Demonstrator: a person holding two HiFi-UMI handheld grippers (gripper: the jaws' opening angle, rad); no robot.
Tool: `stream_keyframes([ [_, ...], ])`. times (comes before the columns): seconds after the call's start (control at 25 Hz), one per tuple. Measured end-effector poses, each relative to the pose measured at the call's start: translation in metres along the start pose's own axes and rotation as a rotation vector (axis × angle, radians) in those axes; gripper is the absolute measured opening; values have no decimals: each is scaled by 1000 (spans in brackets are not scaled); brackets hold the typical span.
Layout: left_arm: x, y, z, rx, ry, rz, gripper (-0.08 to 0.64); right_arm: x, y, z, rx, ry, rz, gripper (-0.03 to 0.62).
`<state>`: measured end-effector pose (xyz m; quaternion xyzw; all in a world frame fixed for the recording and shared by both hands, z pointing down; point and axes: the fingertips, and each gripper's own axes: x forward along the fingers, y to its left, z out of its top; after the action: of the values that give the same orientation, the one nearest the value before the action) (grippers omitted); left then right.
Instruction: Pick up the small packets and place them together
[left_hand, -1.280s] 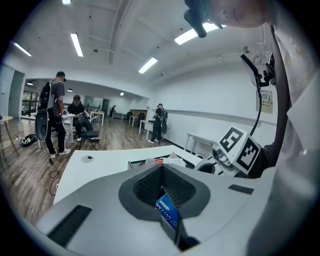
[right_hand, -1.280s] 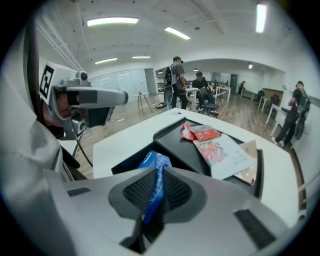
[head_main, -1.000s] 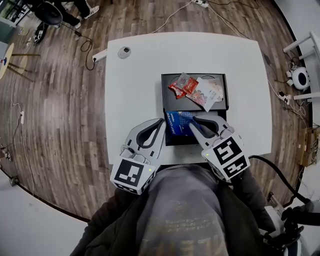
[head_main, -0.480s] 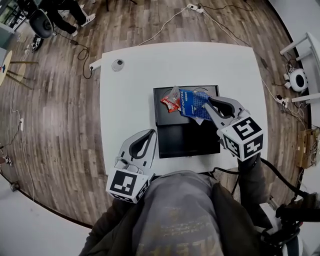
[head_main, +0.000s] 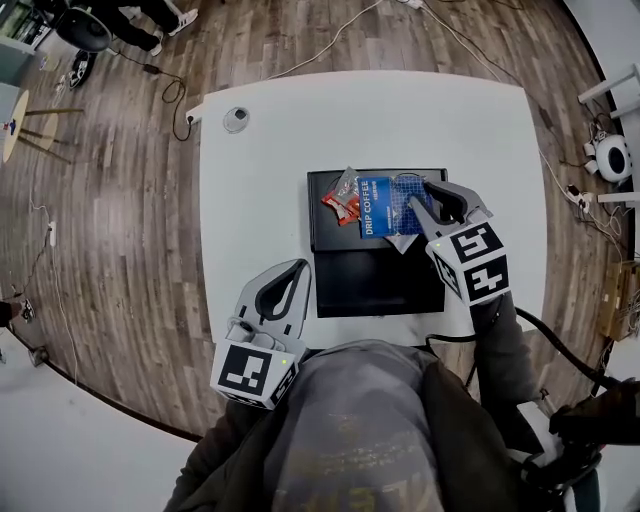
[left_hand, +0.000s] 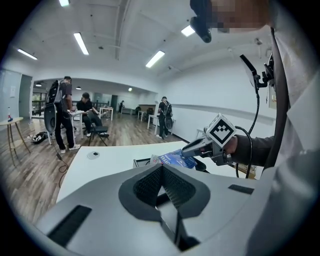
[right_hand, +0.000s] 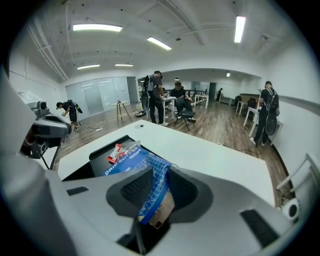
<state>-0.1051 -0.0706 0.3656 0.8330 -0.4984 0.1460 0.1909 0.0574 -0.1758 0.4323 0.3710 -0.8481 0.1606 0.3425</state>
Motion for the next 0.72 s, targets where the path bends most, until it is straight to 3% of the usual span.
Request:
stream_keyframes([
  [0.28,2,3,2,-5,5,0,3,1,-4,3,-1,-3,-41,107],
  [0.72,-4,-4,6,9,-29,-30,3,-32,-3,19,58,-109,-80,107],
])
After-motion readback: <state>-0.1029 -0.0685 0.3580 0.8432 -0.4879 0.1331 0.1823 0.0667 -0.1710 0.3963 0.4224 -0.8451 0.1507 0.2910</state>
